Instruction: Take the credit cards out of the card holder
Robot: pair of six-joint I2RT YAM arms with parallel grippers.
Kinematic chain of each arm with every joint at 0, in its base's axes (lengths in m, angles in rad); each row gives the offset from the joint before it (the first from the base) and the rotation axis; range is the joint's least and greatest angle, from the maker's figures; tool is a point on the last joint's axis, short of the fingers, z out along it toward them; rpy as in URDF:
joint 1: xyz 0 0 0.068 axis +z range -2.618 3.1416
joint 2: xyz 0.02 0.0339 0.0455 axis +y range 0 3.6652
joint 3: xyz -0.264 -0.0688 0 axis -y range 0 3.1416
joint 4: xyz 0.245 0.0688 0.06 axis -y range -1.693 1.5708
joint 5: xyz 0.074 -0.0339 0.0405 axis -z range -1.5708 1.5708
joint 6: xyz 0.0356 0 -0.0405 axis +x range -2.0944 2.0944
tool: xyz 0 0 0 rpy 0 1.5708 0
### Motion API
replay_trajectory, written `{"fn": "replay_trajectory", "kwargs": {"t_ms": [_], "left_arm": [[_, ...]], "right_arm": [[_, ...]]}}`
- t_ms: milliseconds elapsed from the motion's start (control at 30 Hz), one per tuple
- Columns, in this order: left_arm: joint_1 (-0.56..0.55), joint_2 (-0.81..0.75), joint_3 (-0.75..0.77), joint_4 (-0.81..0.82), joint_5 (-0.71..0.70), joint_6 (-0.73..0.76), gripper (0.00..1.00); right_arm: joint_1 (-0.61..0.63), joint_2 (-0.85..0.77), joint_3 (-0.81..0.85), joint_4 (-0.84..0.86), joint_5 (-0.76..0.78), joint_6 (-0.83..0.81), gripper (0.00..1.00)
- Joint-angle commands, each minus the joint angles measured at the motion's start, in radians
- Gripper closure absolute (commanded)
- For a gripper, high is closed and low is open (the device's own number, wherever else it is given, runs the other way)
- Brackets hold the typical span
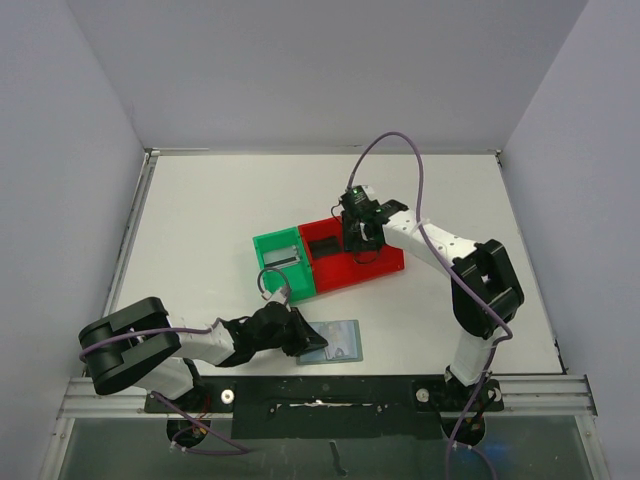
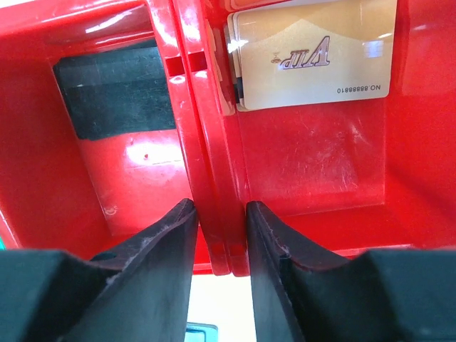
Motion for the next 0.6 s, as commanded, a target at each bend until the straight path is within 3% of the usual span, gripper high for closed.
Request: {"fn": "replay_trajectory", "kwargs": {"t_ms": [0,200,567], "left_arm": [[0.002,-0.004,0.027,-0.005,-0.001,0.022,0.90],[0.002,-0.007,0.027,-0.005,-0.002,0.023,0.91],[0.002,-0.013,0.033,-0.008,0.006,0.038,0.94]], "right_arm": [[0.001,-0.012,0.038,-0.007,0.055,0.016,0.70],[-0.001,-0.063,-0.019,0.002,0.092,0.097,0.80],[-0.022,-0.138,-0.094,0.004,0.129,0.090,0.82]]}}
